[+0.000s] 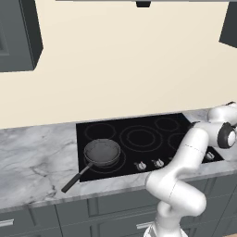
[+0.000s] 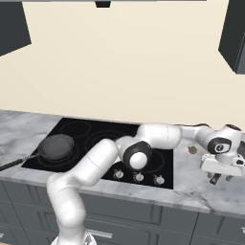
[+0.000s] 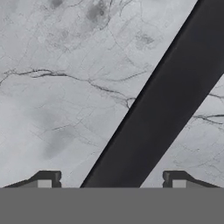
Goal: Place both pans onto different burners. Then place the garlic and the chicken drumstick on different pans.
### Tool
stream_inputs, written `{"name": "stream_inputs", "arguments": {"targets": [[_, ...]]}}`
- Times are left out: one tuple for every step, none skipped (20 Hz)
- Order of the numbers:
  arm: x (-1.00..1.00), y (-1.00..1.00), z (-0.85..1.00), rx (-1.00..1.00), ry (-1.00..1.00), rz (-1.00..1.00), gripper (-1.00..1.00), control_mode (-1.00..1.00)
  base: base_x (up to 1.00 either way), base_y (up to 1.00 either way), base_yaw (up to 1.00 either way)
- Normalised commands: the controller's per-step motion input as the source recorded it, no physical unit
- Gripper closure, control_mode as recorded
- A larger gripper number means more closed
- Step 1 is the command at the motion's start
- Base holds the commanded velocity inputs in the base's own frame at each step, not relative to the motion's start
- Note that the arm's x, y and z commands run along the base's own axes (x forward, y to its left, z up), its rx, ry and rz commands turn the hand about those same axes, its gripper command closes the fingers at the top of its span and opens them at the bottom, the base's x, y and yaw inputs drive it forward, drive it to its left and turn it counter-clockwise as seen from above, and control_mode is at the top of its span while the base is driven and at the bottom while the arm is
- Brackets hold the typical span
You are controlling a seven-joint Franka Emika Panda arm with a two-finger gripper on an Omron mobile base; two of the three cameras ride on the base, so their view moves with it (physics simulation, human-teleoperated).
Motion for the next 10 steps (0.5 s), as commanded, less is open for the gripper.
{"name": "stream_inputs", "arguments": {"targets": [[0.0,0.0,0.0,0.0,0.02,0.0,1.0,-1.0,0.0,0.0,0.0],[0.0,0.0,0.0,0.0,0.0,0.0,1.0,-1.0,0.0,0.0,0.0],[0.0,0.0,0.0,0.0,0.0,0.0,1.0,-1.0,0.0,0.0,0.0],[0.0,0.0,0.0,0.0,0.0,0.0,1.0,-1.0,0.0,0.0,0.0],[0.0,0.0,0.0,0.0,0.0,0.0,1.0,-1.0,0.0,0.0,0.0],[0.0,0.0,0.0,0.0,0.0,0.0,1.0,-1.0,0.0,0.0,0.0],[0.0,0.0,0.0,0.0,0.0,0.0,1.0,-1.0,0.0,0.0,0.0],[0.0,0.0,0.0,0.0,0.0,0.0,1.0,-1.0,0.0,0.0,0.0],[0.0,0.0,0.0,0.0,0.0,0.0,1.0,-1.0,0.0,0.0,0.0],[0.0,0.0,0.0,0.0,0.0,0.0,1.0,-1.0,0.0,0.0,0.0]]}}
